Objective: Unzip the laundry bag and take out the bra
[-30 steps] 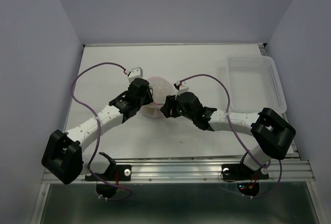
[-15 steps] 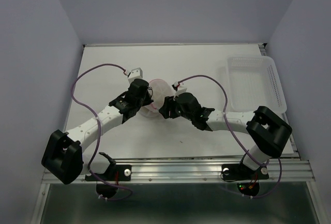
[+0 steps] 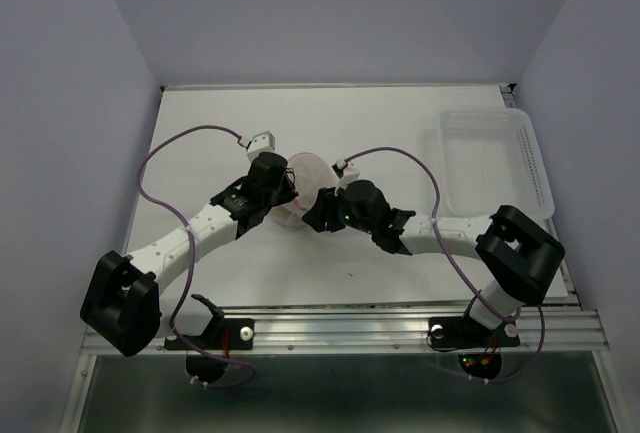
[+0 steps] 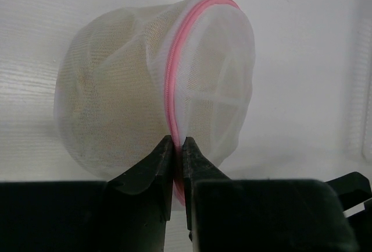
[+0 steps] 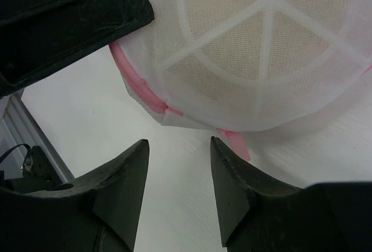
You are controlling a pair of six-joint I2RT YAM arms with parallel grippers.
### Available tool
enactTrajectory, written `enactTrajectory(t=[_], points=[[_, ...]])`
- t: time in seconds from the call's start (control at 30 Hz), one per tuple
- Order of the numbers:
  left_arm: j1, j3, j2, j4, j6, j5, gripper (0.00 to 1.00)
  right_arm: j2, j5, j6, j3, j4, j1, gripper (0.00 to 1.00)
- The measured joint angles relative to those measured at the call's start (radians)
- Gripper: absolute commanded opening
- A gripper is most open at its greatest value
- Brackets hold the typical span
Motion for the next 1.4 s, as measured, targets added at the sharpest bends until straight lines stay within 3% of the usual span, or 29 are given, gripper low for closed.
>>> enactTrajectory(t=[0.5, 1.17, 1.4], points=[[0.0, 0.0, 0.0, 0.001, -0.016, 0.017, 0.03, 0.107, -0.073, 0.082, -0.034, 0.057, 0.0, 0.53], [0.0, 0.0, -0.002, 0.001, -0.022, 0.042, 0.0, 0.168, -0.068, 0.066, -0.034, 0.135, -0.028, 0.53], [0.003, 0.0, -0.002, 0.001, -0.023, 0.045, 0.0, 0.17, -0.073, 0.049, -0.034, 0.162, -0.029, 0.49]])
